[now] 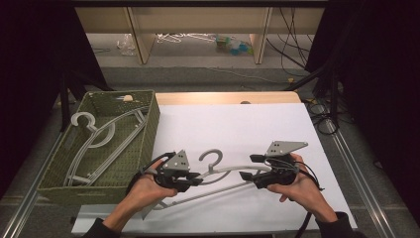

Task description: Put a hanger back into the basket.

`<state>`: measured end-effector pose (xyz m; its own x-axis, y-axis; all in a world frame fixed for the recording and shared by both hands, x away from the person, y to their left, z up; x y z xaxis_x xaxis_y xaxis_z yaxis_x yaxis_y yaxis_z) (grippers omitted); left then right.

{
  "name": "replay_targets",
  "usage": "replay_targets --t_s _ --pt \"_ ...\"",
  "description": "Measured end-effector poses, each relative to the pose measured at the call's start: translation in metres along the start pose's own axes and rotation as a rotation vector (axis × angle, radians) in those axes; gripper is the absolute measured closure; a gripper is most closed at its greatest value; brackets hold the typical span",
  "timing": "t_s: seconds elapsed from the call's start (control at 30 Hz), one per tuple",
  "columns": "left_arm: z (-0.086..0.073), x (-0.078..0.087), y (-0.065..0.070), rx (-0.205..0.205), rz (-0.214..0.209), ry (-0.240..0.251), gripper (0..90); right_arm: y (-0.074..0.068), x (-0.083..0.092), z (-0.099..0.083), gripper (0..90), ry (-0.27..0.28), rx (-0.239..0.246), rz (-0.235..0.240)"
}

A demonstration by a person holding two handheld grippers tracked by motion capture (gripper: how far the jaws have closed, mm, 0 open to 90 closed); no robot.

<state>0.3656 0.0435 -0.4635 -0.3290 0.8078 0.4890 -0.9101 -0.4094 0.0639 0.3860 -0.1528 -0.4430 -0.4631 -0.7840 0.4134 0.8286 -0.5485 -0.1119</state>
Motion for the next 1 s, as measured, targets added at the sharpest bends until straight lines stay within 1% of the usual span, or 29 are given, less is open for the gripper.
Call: replay_targets --t_s 0.03,0.13,0.17,0.2,0.23,0.27,0.3,0.33,0.37,0.47,0.5,0.53,0.57,0.6,0.63,0.67,0.73,0.77,0.83,0.9,0.93,1.0 --pt "0.0 0.002 -0.001 0.021 0.005 0.008 78.8 0.0 0.001 0.0 28.3 0.003 -0.002 -0.007" --pt "-0.002 0.007 -0.006 0.057 0.017 0.013 78.8 -0.001 0.002 -0.002 27.3 0.003 0.001 -0.03" --pt "-0.003 0.009 -0.008 0.065 0.018 0.015 78.8 -0.001 0.002 -0.003 26.7 0.0 0.007 -0.032" --pt "-0.003 0.011 -0.009 0.082 0.012 0.02 78.8 -0.002 0.003 -0.005 25.4 -0.007 0.005 -0.039" --pt "-0.004 0.013 -0.01 0.09 0.018 0.018 78.7 -0.003 0.003 -0.007 24.8 -0.01 0.005 -0.044" --pt "-0.003 0.014 -0.011 0.107 0.014 0.028 78.7 -0.003 0.004 -0.009 24.8 -0.009 0.006 -0.047" --pt "-0.004 0.016 -0.012 0.107 0.019 0.026 78.7 -0.003 0.005 -0.01 24.8 -0.01 0.006 -0.049" --pt "-0.003 0.018 -0.012 0.122 0.021 0.035 78.7 -0.003 0.005 -0.011 24.8 -0.01 0.008 -0.052" --pt "-0.002 0.02 -0.013 0.128 0.02 0.041 78.7 -0.004 0.008 -0.014 24.8 -0.007 0.002 -0.058" --pt "-0.002 0.027 -0.013 0.167 0.021 0.058 78.7 -0.005 0.01 -0.017 24.8 -0.011 -0.002 -0.047" --pt "-0.003 0.029 -0.013 0.179 0.019 0.06 78.6 -0.007 0.011 -0.019 24.8 -0.009 -0.019 -0.042" --pt "-0.004 0.033 -0.014 0.189 0.029 0.064 78.7 -0.008 0.012 -0.021 24.9 -0.01 -0.027 -0.036" --pt "-0.004 0.035 -0.014 0.197 0.03 0.066 78.7 -0.007 0.013 -0.023 24.9 -0.009 -0.02 -0.043" --pt "-0.005 0.037 -0.014 0.198 0.032 0.067 78.7 -0.008 0.013 -0.024 24.9 -0.009 -0.02 -0.038" --pt "-0.005 0.04 -0.014 0.213 0.03 0.078 78.7 -0.008 0.013 -0.026 24.9 -0.007 -0.021 -0.046" --pt "-0.005 0.043 -0.015 0.215 0.032 0.08 78.7 -0.009 0.014 -0.027 24.8 -0.012 -0.025 -0.039" --pt "-0.003 0.05 -0.016 0.23 0.036 0.097 78.7 -0.009 0.015 -0.03 24.8 -0.01 -0.032 -0.04" --pt "-0.002 0.055 -0.016 0.244 0.037 0.111 78.7 -0.009 0.015 -0.031 24.8 -0.013 -0.03 -0.04" --pt "0.001 0.063 -0.017 0.256 0.036 0.128 78.7 -0.01 0.016 -0.036 24.8 -0.02 -0.028 -0.042" --pt "0.004 0.069 -0.017 0.263 0.034 0.14 78.8 -0.012 0.016 -0.038 24.8 -0.022 -0.035 -0.032" --pt "0.005 0.073 -0.017 0.27 0.032 0.148 78.8 -0.011 0.016 -0.039 24.8 -0.022 -0.032 -0.04" --pt "0.009 0.081 -0.017 0.279 0.031 0.16 78.9 -0.011 0.016 -0.039 24.8 -0.022 -0.031 -0.04"
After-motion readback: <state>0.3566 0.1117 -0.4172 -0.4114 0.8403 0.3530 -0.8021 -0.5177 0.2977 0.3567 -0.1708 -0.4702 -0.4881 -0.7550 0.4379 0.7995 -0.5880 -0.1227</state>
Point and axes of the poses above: each handheld gripper's, and its own axes: x roughly backward along the jaws, z roughly out of its top, y roughly to its right, the point moved 9 cm from there along -x, roughly forward along the jaws, and after that the axes turned 11 degrees about y, right-handed, at the moved point
